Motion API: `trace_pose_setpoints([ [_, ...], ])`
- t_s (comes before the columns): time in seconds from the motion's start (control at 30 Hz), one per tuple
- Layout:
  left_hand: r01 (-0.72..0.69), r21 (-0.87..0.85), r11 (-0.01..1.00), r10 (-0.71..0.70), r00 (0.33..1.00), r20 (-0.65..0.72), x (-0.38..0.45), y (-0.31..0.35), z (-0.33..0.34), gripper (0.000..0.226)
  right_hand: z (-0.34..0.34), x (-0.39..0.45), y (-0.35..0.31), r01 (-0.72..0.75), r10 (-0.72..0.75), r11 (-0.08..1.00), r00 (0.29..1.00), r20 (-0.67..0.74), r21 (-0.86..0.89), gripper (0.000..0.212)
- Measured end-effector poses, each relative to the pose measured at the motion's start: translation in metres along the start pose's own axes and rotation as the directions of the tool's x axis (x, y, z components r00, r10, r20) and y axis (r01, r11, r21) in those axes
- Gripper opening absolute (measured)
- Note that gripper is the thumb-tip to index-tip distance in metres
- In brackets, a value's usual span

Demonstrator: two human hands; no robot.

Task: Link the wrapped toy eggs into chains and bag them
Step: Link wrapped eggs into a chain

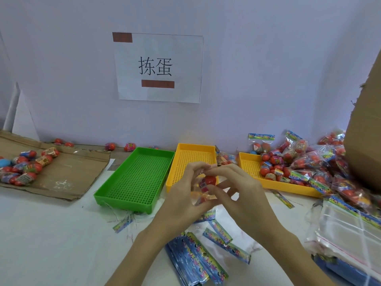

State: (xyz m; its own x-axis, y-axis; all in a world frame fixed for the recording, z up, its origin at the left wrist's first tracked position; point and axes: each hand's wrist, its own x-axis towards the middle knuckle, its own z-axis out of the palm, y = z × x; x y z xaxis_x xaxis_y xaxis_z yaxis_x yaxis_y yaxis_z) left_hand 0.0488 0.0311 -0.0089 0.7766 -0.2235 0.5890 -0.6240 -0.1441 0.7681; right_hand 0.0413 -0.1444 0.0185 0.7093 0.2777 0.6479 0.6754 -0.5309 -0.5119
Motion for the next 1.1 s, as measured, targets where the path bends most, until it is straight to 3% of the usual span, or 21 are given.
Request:
trace_pose_setpoints([
  [0.1,0.007,0.005,1.0,-0.008,0.999,0.038,0.0,-0.003,0.0,0.066,0.004,-0.003,-0.005,-0.056,0.055,0.998,0.992,-0.116,-0.003,0.031],
  [0.17,0.001,0.027,1.0,-0.003,0.998,0.057,0.0,-0.005,0.0,0.066,0.005,-0.004,-0.005,-0.039,0.03,0.997,0.992,-0.12,-0.073,0.029],
  [0.37,0.015,0.076,0.997,-0.021,0.997,0.077,-0.001,-0.008,-0.002,0.069,0.007,-0.003,0.001,0.021,-0.018,0.981,1.0,0.014,-0.191,0.016],
  [0.47,0.0,0.053,0.999,-0.004,0.997,0.08,0.0,-0.007,-0.001,0.064,0.004,-0.002,0.001,0.034,-0.028,0.991,0.998,0.048,-0.129,0.017],
  [0.6,0.031,0.064,0.997,-0.039,0.993,0.116,-0.002,-0.01,-0.003,0.059,0.005,-0.006,0.003,0.004,0.005,0.999,0.958,0.286,-0.032,0.016],
  [0.67,0.03,0.115,0.993,-0.045,0.991,0.128,-0.003,-0.013,-0.004,0.068,0.008,-0.009,0.005,-0.009,0.008,1.0,0.949,0.316,0.001,0.018],
  [0.83,0.143,0.139,0.98,-0.162,0.977,0.139,-0.003,-0.019,-0.008,0.095,0.007,-0.007,0.008,-0.036,0.021,0.998,0.966,0.259,0.054,0.035],
  [0.93,0.203,0.178,0.963,-0.211,0.977,0.028,-0.002,-0.022,-0.011,0.072,0.005,-0.004,0.011,-0.005,-0.002,0.998,0.995,0.104,0.068,0.032],
  [1.03,0.308,0.057,0.95,-0.299,0.946,-0.128,0.001,-0.02,-0.015,0.051,0.007,-0.001,0.02,-0.068,0.073,0.995,0.995,-0.064,0.075,0.03],
  [1.1,0.367,-0.005,0.93,-0.359,0.908,-0.216,0.003,-0.02,-0.02,0.047,0.009,-0.001,0.028,-0.123,0.125,0.992,0.99,-0.072,0.035,0.024],
])
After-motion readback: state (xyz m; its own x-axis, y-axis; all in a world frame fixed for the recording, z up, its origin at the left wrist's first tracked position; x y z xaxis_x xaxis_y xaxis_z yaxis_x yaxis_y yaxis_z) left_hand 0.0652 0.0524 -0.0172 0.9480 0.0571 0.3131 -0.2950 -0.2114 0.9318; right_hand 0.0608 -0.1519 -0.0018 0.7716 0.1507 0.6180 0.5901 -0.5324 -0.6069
